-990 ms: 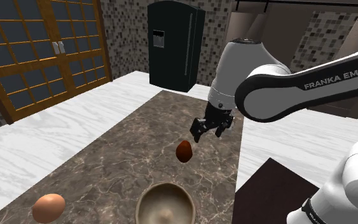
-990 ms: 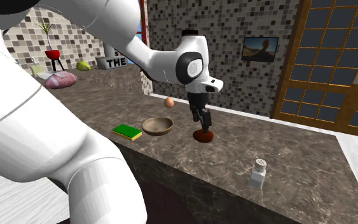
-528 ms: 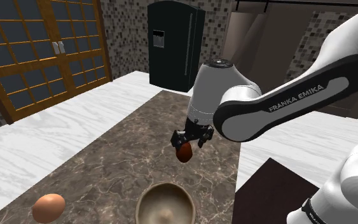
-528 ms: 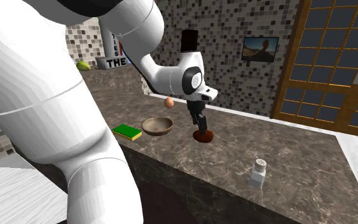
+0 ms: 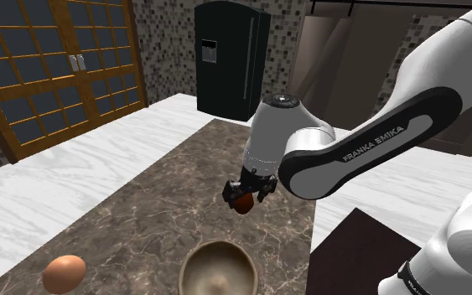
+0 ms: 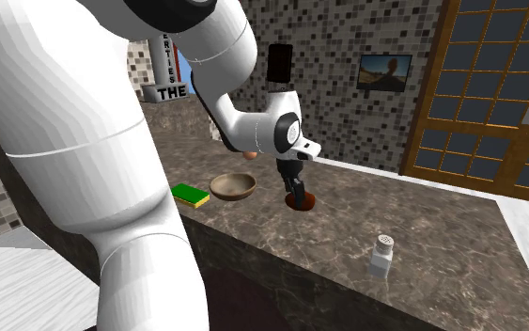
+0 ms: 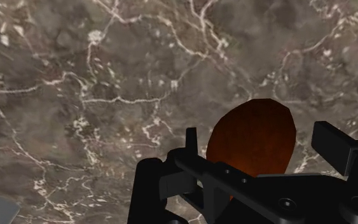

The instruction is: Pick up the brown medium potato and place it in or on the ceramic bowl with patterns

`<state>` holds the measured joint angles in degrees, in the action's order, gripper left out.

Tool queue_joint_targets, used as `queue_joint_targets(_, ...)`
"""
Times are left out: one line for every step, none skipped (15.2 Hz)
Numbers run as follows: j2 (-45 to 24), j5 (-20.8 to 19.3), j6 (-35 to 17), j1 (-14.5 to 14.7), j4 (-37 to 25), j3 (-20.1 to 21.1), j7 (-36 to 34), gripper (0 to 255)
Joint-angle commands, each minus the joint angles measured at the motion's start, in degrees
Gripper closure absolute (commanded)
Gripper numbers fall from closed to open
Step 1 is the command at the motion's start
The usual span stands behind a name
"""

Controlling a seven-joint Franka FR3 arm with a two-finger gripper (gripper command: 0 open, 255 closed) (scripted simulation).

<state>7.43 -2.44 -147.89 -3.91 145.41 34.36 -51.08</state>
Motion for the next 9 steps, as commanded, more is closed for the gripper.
queue_joint_targets(-0.3, -0.3, -0.2, -0.1, 0.0, 0.1, -0.2, 0)
queue_joint_targets(-0.3, -0.3, -0.2, -0.1, 0.0, 0.1, -0.2, 0)
queue_joint_targets(-0.3, -0.3, -0.2, -0.1, 0.0, 0.1, -0.2, 0)
queue_joint_targets(-0.3, -0.3, -0.2, -0.1, 0.0, 0.1, -0.2, 0)
queue_joint_targets(-0.3, -0.3, -0.2, -0.1, 0.0, 0.1, -0.2, 0)
queue_joint_targets(-0.3, -0.3, -0.2, -0.1, 0.0, 0.1, -0.2, 0)
queue_joint_targets(-0.3, -0.3, -0.2, -0.1, 0.0, 0.1, -0.2, 255)
queue_joint_targets(-0.3, -0.3, -0.2, -0.1, 0.0, 0.1, -0.2, 255)
queue_joint_targets(-0.3, -0.3, -0.2, -0.1, 0.0, 0.1, -0.2, 255)
